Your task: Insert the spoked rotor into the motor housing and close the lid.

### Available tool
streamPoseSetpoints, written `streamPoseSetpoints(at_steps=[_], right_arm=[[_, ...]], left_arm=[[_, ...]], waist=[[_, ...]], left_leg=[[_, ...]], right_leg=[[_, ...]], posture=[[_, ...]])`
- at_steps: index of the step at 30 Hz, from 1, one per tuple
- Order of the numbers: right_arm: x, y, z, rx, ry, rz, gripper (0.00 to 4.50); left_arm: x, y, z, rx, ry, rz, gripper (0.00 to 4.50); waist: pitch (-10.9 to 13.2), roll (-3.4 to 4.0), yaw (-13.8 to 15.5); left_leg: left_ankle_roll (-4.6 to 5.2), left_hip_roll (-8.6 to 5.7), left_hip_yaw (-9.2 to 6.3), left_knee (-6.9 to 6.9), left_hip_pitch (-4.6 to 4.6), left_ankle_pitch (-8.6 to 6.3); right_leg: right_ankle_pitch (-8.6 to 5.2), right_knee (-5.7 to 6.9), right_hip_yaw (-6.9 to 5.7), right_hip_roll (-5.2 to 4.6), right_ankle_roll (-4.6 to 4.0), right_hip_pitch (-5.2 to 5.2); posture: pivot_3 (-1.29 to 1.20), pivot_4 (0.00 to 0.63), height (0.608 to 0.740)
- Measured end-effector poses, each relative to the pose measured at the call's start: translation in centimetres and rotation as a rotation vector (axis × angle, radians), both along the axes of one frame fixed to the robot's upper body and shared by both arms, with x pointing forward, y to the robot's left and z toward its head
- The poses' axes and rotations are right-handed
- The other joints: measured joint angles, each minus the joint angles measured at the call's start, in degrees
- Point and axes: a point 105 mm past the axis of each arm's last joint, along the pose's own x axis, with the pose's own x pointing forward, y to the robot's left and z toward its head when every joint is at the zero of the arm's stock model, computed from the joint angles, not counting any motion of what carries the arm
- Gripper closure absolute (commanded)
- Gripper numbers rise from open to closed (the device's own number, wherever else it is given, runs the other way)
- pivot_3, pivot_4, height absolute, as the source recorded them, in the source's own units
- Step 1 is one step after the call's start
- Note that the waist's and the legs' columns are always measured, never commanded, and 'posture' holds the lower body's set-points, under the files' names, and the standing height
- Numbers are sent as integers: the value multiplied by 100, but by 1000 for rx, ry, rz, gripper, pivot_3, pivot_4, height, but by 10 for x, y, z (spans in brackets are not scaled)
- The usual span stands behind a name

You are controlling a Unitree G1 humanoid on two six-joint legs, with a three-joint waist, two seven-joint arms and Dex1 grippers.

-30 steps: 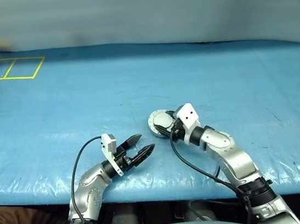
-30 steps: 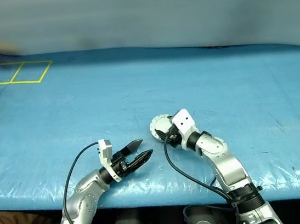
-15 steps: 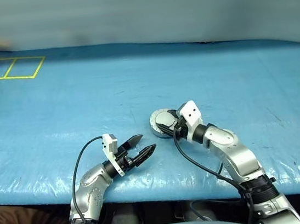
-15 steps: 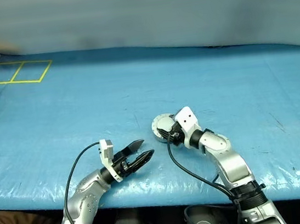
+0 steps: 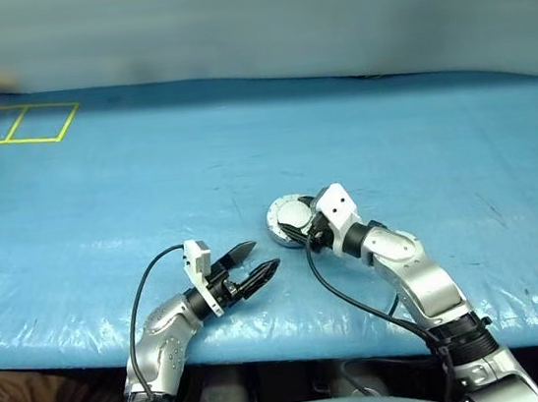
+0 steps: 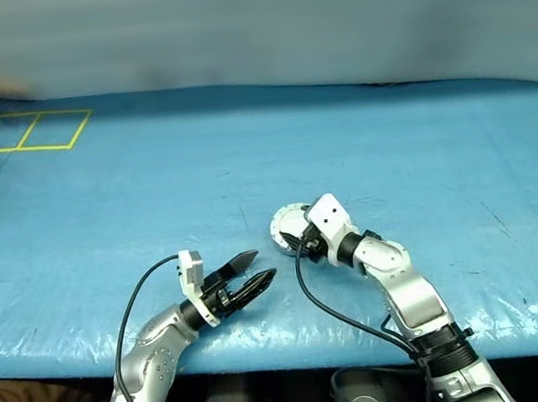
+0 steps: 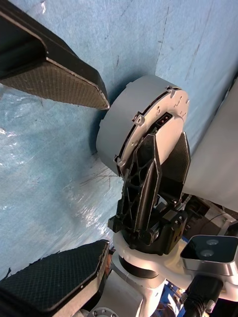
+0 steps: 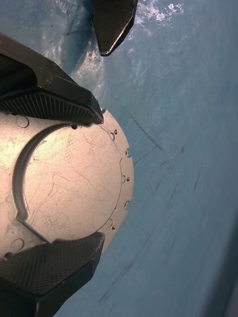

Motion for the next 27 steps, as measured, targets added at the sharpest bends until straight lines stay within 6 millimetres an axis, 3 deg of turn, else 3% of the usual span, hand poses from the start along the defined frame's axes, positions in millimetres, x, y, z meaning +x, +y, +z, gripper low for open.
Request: streamPoseSetpoints(at_steps=[27], right_arm=[[6, 4, -5, -55, 24, -15, 1397]], left_arm=[[0, 0, 0, 1, 1, 3, 0]], waist=[[-23, -25, -7]], left_leg=[[-31, 4, -2, 5, 19, -14]], right_leg=[[2, 3, 1, -4, -3, 11]], posture=[[0, 150, 740]])
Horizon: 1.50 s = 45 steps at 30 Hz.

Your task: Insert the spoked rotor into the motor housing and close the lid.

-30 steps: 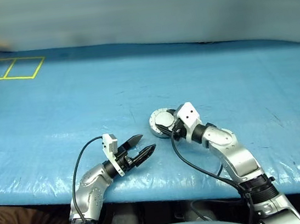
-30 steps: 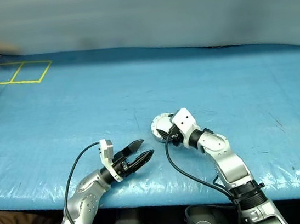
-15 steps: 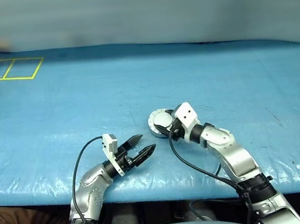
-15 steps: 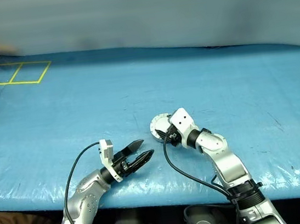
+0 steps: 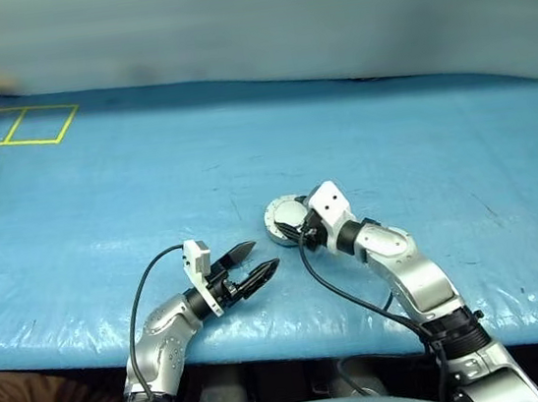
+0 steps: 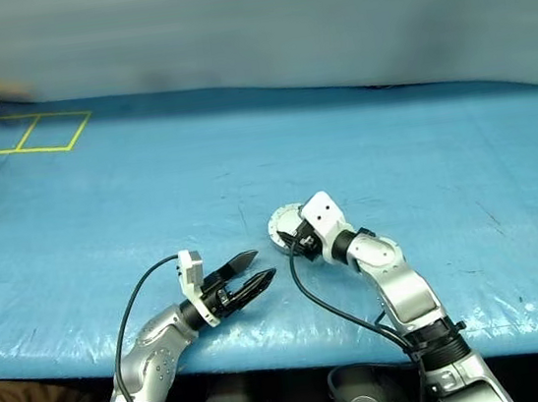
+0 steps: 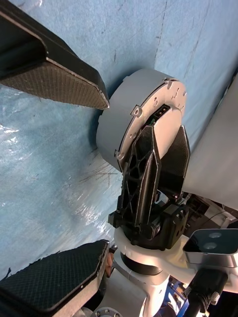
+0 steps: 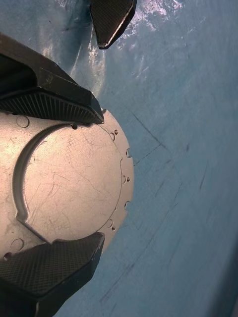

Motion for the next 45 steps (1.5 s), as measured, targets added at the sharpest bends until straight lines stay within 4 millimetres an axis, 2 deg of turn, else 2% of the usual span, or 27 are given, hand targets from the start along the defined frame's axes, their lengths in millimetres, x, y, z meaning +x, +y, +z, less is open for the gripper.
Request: streamPoseSetpoints(at_steps=[11, 16, 19, 25, 31, 45], right_arm=[[0, 2, -3, -1, 5, -13, 1397], [0, 2, -4, -1, 11, -17, 1397], [0, 2, -4, -1, 12, -16, 1397], [-1, 2, -4, 3, 14, -17, 1397], [0, 0, -4, 7, 13, -29, 1397], [-2, 1, -5, 21, 19, -31, 1397]], left_arm=[[2, 1, 1, -1, -2, 24, 0], [18, 2, 16, -10, -72, 90, 0], [26, -2, 25, -18, -103, 81, 579], [42, -9, 21, 56, -119, 94, 2546], [57, -4, 14, 169, -163, 172, 4468], [58, -8, 14, 200, -207, 162, 4468]], waist=[[-10, -10, -5], [-14, -13, 3], [-20, -13, 0], [-24, -16, -4], [-25, -16, 1], [-25, -16, 1]], left_leg=[[-1, 1, -1, 0, 2, -1], [-1, 1, -1, 0, 2, 0], [-1, 1, -1, 0, 3, 0], [-1, 0, -1, -1, 6, 0], [-1, 0, -1, -1, 5, 0], [-2, 0, -3, -7, 4, -1]], right_leg=[[0, 0, 0, -5, 0, 0], [0, -1, -2, -8, 0, 0], [0, -2, -2, -8, 0, 1], [0, -1, -4, -4, 0, 3], [0, -3, -4, -6, 0, 5], [0, -6, -7, -11, 0, 2]], posture=[[0, 150, 740], [0, 150, 740], [0, 150, 740], [0, 150, 740], [0, 150, 740], [0, 150, 740]])
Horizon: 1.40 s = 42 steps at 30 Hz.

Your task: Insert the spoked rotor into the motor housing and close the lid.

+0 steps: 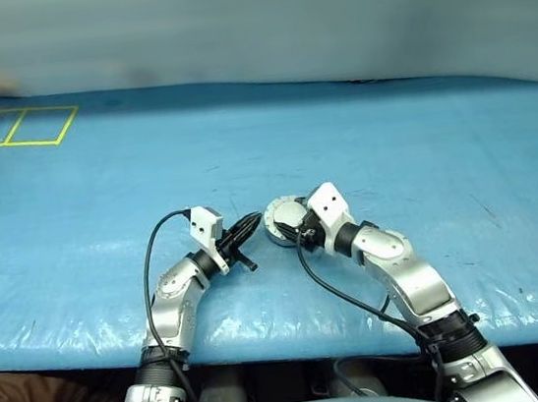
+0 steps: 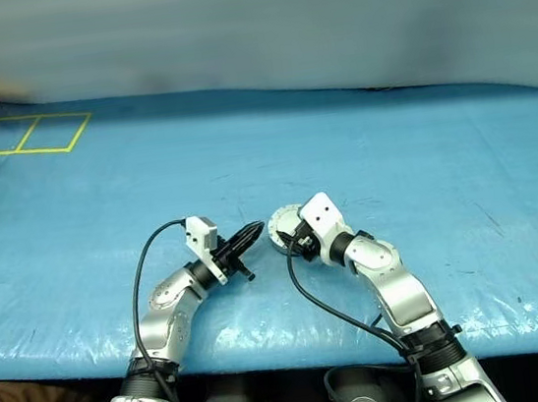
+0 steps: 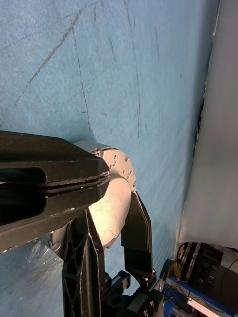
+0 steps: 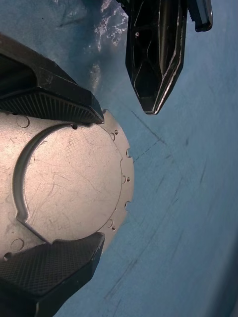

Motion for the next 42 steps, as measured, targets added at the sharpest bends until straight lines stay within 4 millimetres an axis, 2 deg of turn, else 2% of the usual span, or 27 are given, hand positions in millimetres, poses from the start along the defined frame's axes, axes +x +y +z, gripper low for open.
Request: streamPoseSetpoints(at_steps=[8, 20, 31, 32, 34, 42], right_arm=[[0, 0, 0, 0, 0, -1, 1397], [-1, -1, 0, 2, -2, -10, 1397], [-2, -1, 0, 13, 6, -15, 1397], [-3, -2, 0, 17, 12, -15, 665], [-4, -1, -1, 21, 22, -9, 80], [-8, -2, 1, 62, 28, -1, 33]], left_arm=[[-4, -8, -12, 122, -11, -46, 4468], [1, -17, -10, 221, -84, -74, 4468], [0, -18, -11, 238, -90, -82, 4468], [-1, -18, -10, 238, -90, -82, 4500], [-1, -20, -10, 239, -94, -88, 4500], [-3, -22, -8, 236, -103, -97, 4500]], waist=[[0, 0, 0], [-1, 2, 8], [-4, 4, 9], [-4, 4, 9], [-6, 3, 12], [-9, 4, 36]], left_leg=[[-1, 0, 0, -3, -1, -1], [-1, -2, 0, -9, -2, -1], [-1, -3, -1, -18, -2, -1], [-1, -3, -1, -20, -3, -1], [-1, -4, -2, -25, -3, -1], [-1, -7, -9, -54, -11, -1]], right_leg=[[0, -1, -2, -4, 0, -3], [0, -5, -17, -21, 0, -3], [-1, -13, -48, -41, 1, -3], [-1, -14, -55, -47, 1, -3], [-1, -20, -71, -58, 1, -2], [0, -58, -111, -68, 1, 3]], posture=[[0, 150, 740], [0, 150, 740], [0, 150, 740], [0, 150, 740], [0, 150, 740], [0, 150, 740]])
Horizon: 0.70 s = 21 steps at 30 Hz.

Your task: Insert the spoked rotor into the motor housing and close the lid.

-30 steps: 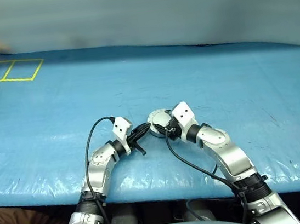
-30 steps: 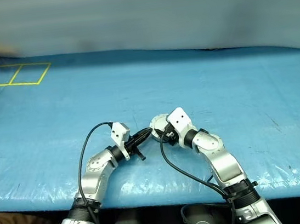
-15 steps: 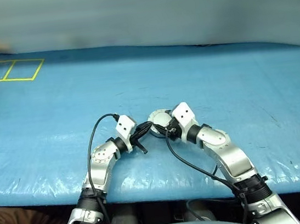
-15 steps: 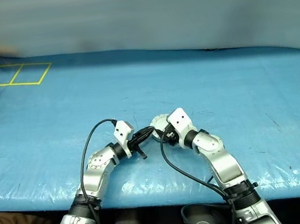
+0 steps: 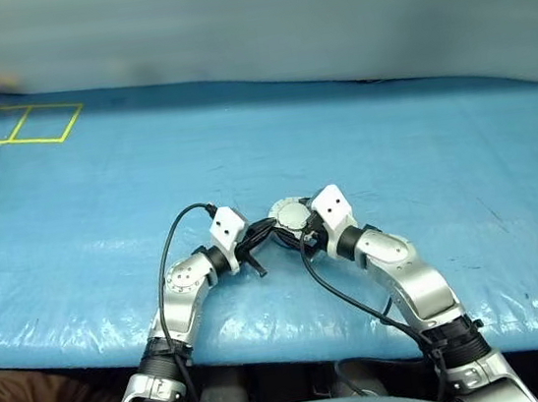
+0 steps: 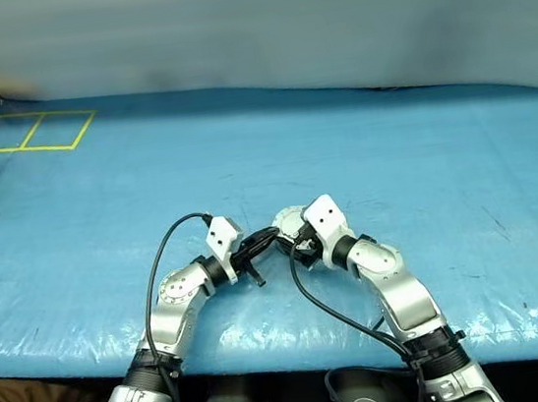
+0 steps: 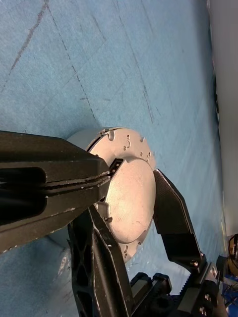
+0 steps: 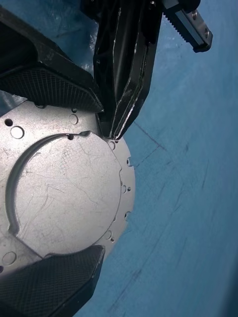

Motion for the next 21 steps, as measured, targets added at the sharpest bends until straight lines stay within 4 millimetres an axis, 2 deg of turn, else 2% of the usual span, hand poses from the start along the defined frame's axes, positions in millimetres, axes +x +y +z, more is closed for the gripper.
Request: streamPoseSetpoints(at_steps=[8, 21], right_arm=[[-5, -3, 10, 193, 39, -21, 33], [-6, 1, 23, 320, 18, -18, 33]], left_arm=[[-2, -1, 1, -5, -1, -5, 4500], [-3, 1, -3, -4, 20, -1, 4500]], waist=[[0, 2, 38], [12, 17, 60]], left_leg=[[18, -5, -2, -37, 0, 8], [28, -7, -3, -38, -2, 14]], right_leg=[[0, -35, -17, 3, 1, 8], [0, -35, -21, 4, 1, 7]], posture=[[0, 150, 740], [0, 150, 740]])
